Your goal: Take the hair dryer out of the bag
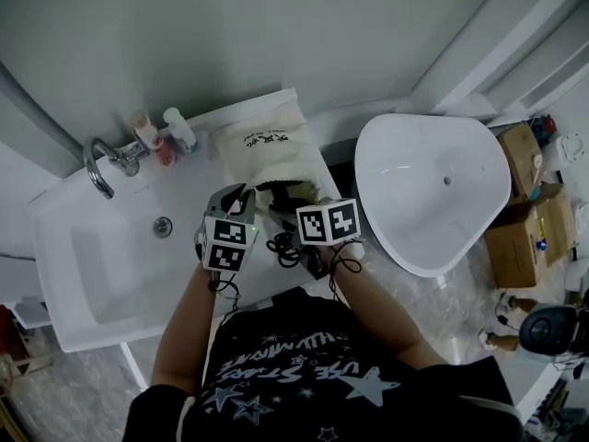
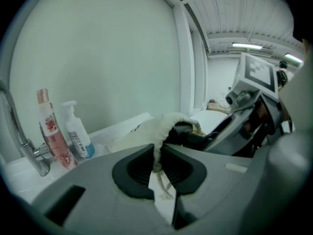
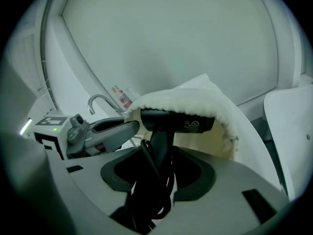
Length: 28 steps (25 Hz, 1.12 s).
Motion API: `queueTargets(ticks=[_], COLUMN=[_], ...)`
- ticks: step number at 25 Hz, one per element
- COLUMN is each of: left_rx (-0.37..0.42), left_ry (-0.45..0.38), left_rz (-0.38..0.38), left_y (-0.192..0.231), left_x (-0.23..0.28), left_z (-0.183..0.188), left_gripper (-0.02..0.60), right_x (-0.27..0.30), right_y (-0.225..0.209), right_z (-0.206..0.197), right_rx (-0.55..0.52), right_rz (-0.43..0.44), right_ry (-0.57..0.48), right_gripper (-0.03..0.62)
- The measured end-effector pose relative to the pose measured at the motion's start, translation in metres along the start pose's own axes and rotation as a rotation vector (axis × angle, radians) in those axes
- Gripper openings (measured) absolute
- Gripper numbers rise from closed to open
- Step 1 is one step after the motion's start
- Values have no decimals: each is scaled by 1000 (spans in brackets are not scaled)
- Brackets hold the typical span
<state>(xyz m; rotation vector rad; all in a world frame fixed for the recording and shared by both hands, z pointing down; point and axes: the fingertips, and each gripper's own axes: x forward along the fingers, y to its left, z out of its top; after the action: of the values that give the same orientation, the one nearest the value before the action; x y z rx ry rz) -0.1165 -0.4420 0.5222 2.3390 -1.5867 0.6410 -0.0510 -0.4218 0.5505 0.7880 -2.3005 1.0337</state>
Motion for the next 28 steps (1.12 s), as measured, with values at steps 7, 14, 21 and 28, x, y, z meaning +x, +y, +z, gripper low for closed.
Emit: queueTargets(ticks=[7, 14, 21, 28], left_rx=[11, 27, 81, 81], left_ry=[8, 36, 46, -32], left_rz=[-28, -33, -66, -99], left_y=[-7, -15, -27, -42], left_x=[-7, -7, -18, -68], left_z=[-5, -24, -37, -38], left_gripper=[49, 51, 76, 220], right_x=[-28, -56, -86, -120], right_y=[21, 36, 54, 82], right_z=[-28, -62, -84, -98], right_rx=[-9, -43, 158, 123], right_rz=[39, 28, 75, 15], right_ry=[-24, -43, -183, -280], right_gripper=[184, 183, 181, 181])
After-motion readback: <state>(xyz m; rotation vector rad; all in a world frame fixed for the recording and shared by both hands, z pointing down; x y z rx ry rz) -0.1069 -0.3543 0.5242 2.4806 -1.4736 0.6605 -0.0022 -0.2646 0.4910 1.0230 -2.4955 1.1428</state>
